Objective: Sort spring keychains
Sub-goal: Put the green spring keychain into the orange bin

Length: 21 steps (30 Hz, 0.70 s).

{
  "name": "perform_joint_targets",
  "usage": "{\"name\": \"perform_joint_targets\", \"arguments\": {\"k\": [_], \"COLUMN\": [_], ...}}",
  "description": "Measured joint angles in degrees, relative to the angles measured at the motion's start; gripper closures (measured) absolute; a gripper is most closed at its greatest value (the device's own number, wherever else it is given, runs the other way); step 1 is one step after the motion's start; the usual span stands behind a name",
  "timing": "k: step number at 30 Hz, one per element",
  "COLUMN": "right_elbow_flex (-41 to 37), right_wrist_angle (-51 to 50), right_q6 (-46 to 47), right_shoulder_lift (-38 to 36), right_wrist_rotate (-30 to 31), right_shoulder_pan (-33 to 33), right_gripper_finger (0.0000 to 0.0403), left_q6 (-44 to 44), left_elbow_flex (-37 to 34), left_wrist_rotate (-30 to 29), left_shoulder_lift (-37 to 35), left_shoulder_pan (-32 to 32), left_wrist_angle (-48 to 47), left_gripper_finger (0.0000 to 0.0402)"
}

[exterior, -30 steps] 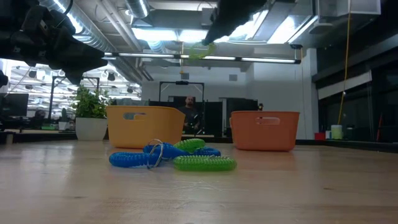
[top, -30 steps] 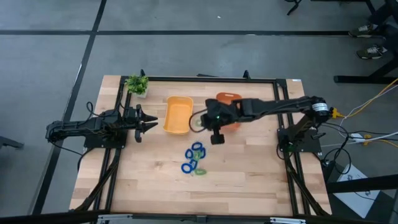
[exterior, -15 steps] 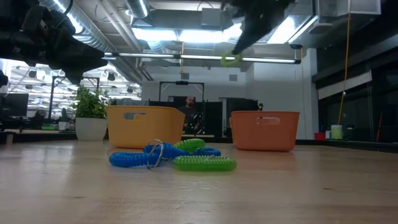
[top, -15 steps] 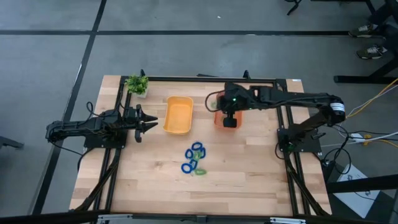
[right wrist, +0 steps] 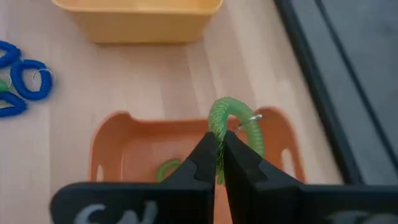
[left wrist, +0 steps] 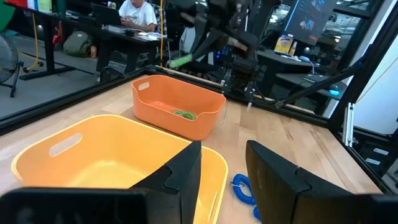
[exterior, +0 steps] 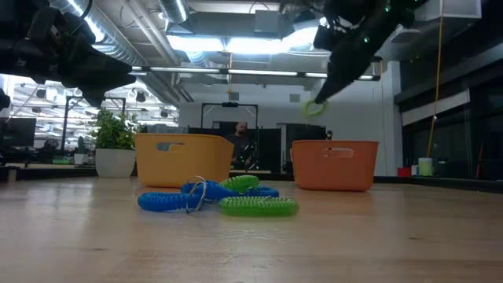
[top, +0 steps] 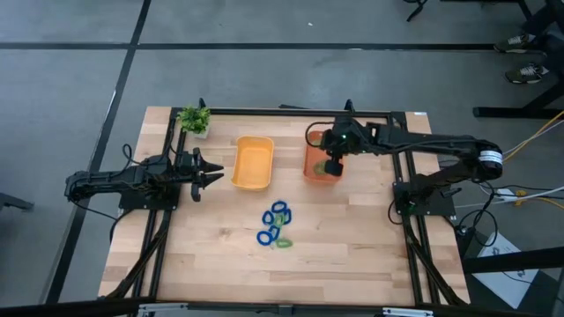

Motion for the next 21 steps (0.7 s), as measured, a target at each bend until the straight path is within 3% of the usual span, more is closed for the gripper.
{"name": "perform_joint_targets", "arguments": {"k": [16, 21], "right_elbow_flex": [-9.61, -12.05], "right_wrist_angle": [4.60, 6.27], "right_q6": [3.49, 4.73], "right_shoulder_lift": [0.02, 0.02], "right_wrist_rotate": [-1.97, -5.20], "right_shoulder_pan": [-1.54, -1.76], "right_gripper_finger": [0.0387, 0.0387], "left_q6": [0.00, 0.00], "left_elbow_flex": [0.00, 0.00], "left_wrist_rotate": [0.00, 0.00], "left_shoulder_lift": [0.00, 0.00], "left_shoulder_pan": [-0.02, -0.02], "left_wrist_angle": [0.00, 0.00], "left_gripper_finger": [0.0279, 0.0279]}}
